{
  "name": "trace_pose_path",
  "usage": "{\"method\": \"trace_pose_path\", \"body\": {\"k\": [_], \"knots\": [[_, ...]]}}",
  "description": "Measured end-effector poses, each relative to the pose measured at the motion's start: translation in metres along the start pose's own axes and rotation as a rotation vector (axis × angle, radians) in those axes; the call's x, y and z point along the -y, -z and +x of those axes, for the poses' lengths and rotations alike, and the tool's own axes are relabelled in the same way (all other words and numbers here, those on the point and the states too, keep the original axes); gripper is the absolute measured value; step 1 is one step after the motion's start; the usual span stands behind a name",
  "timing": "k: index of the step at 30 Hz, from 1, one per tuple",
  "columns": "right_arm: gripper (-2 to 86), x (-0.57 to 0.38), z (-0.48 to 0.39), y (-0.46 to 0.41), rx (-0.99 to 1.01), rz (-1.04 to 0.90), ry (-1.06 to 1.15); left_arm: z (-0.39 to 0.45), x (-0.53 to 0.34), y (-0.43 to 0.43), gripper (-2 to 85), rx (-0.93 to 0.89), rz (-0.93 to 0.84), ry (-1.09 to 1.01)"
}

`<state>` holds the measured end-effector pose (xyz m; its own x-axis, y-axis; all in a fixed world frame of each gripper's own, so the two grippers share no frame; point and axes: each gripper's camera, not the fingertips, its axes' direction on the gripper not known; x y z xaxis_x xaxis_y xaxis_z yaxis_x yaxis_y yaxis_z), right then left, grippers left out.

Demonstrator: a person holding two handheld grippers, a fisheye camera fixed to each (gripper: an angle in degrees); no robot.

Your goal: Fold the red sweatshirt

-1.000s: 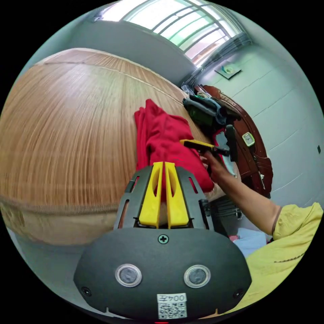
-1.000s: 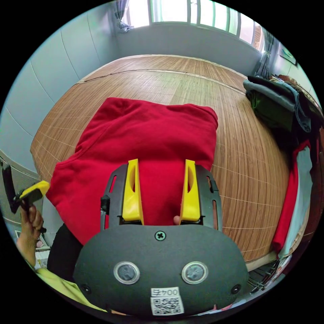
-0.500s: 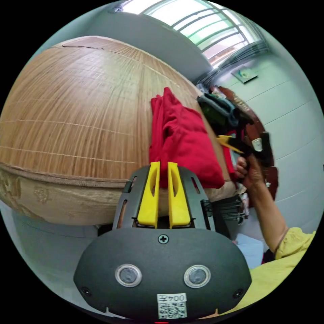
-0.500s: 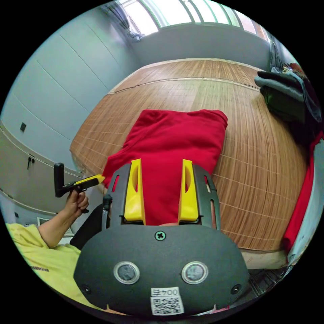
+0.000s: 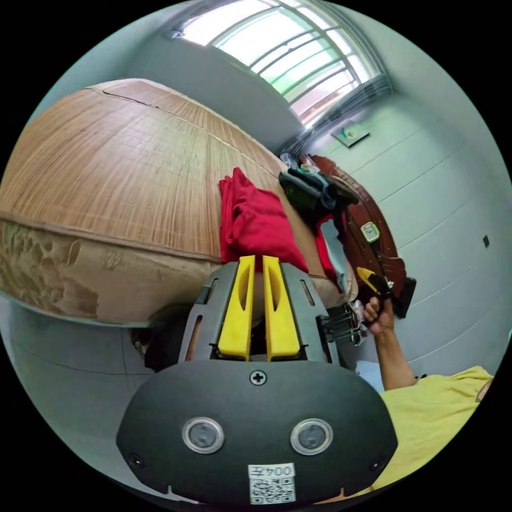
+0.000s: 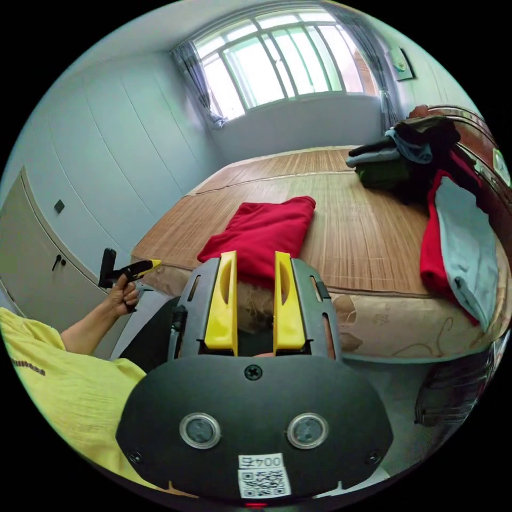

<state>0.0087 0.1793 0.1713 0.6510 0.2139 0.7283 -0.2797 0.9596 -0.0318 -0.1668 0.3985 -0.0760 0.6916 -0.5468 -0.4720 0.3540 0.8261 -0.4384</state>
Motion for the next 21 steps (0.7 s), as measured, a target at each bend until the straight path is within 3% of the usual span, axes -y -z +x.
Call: {"method": "trace_pose_path", "body": {"k": [5, 9, 15, 21], "knots": [[11.4, -0.031, 0.018, 0.016, 0.062, 0.034, -0.063, -0.031, -0.051, 0.075, 2.4, -0.194, 0.125, 0.151], [11.4, -0.024, 0.022, 0.004, 0.021, -0.012, -0.050, -0.031, -0.054, 0.090, 2.3, -0.175, 0.138, 0.140], [11.5, 0.009, 0.059, -0.062, 0.054, -0.182, -0.028, -0.047, -0.019, 0.039, 2.4, -0.202, 0.069, 0.136], [15.1, 0.075, 0.136, -0.155, 0.161, -0.291, -0.099, -0.091, 0.044, -0.050, 3.9, -0.398, 0.023, 0.256]]}}
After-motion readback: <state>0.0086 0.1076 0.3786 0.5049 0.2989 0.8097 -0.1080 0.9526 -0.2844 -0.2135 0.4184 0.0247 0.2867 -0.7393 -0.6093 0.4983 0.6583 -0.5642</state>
